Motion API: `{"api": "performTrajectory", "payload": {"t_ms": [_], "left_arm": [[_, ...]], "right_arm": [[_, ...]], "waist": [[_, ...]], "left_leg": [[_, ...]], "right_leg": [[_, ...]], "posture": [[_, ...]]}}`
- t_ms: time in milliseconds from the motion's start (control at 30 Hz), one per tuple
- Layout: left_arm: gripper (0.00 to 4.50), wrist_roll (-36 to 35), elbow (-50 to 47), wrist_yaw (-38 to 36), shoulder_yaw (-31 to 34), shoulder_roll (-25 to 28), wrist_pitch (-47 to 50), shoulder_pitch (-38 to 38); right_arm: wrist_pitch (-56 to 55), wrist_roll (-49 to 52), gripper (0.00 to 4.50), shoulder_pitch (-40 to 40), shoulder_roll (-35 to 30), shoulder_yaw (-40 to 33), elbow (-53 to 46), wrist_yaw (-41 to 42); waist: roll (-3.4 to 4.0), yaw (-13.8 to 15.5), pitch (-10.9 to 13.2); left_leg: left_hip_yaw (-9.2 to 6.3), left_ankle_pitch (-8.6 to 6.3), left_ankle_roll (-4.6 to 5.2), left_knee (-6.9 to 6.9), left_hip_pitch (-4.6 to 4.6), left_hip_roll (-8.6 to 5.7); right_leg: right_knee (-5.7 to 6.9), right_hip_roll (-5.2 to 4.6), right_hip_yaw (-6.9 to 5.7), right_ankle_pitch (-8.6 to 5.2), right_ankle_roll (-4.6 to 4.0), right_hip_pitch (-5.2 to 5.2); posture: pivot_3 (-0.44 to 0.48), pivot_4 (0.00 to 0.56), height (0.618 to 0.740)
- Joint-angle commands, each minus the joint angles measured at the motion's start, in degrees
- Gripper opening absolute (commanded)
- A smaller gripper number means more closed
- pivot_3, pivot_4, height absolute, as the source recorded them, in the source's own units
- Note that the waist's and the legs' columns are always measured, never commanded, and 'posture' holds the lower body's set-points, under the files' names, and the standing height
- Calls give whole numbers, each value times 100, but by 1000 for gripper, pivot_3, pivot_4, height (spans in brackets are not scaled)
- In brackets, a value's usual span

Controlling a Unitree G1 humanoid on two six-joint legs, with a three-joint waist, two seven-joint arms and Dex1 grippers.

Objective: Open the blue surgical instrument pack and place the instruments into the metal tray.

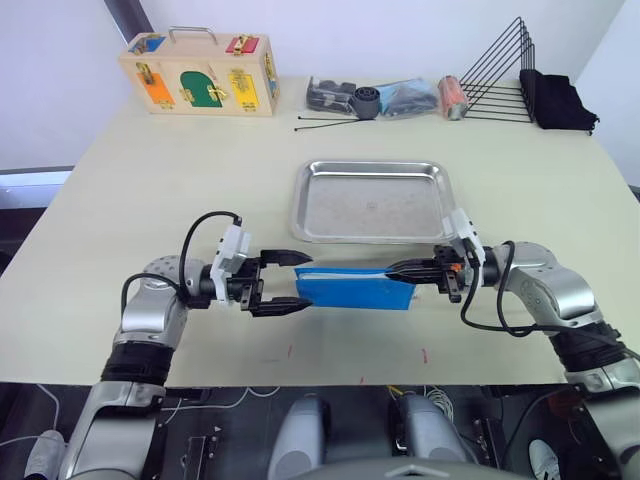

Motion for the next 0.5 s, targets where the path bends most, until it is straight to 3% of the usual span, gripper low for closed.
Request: {"api": "performTrajectory", "payload": {"t_ms": [33,67,100,133,200,233,300,333,367,400,433,500], "left_arm": [[3262,-90,-3,-119,27,-106,26,-115],[2663,-118,-12,-107,45,-131,67,-119],[2496,-127,-25,-105,53,-146,98,-120],[1981,-126,-41,-119,50,-147,119,-107],[1729,-116,-61,-141,43,-150,143,-90],[1317,-111,-63,-147,40,-153,149,-85],[1151,-102,-53,-156,36,-159,146,-87],[541,-96,-46,-165,33,-163,139,-87],[541,-92,-42,-175,31,-166,133,-85],[87,-88,-39,-181,27,-172,130,-85],[0,-83,-36,-184,23,-180,127,-85],[0,-76,-42,-186,17,-198,125,-78]], "right_arm": [[55,-86,0,-10,35,-90,-26,-3],[61,-95,0,1,39,-105,-39,-8],[58,-110,0,12,42,-120,-49,-12],[56,-121,0,28,47,-132,-65,-23],[69,-135,0,49,46,-160,-95,-26],[101,-125,0,61,31,-170,-125,-19],[115,-115,0,78,37,-226,-167,-73],[148,-103,0,84,15,-273,-207,-105],[176,-91,0,91,-11,-316,-249,-125],[200,-69,582,108,-37,-380,-299,-169],[243,-41,833,127,-68,-429,-347,-189],[341,44,1791,213,-164,-541,-509,-203]], "waist": [[0,-2,0],[0,-2,0],[0,-2,0],[0,0,0],[0,1,0],[0,2,0],[0,8,0],[0,11,0],[0,13,0],[0,15,0],[0,18,0],[0,22,0]], "left_leg": [[1,0,0,0,0,0],[-1,0,0,0,0,0],[0,0,0,0,0,0],[0,0,0,0,0,0],[0,0,0,0,0,0],[0,0,0,0,0,0],[0,0,0,0,0,0],[0,0,0,0,0,0],[0,0,0,0,0,0],[1,0,0,0,-1,0],[1,0,0,0,-1,0],[0,0,0,0,-3,-1]], "right_leg": [[0,0,1,0,0,0],[1,0,0,0,0,0],[1,0,0,0,0,0],[1,0,0,0,0,0],[1,0,1,0,0,0],[1,-1,1,0,0,0],[1,-1,0,0,0,0],[1,-1,0,0,0,0],[1,-1,0,0,0,0],[1,-1,0,0,0,0],[1,-2,0,0,0,0],[0,-2,0,0,0,0]], "posture": [[0,150,740],[0,150,740],[0,150,740],[0,150,740],[0,150,740],[0,150,740],[0,150,740],[0,150,740],[0,150,740],[0,150,740],[0,150,740],[0,150,740]]}}
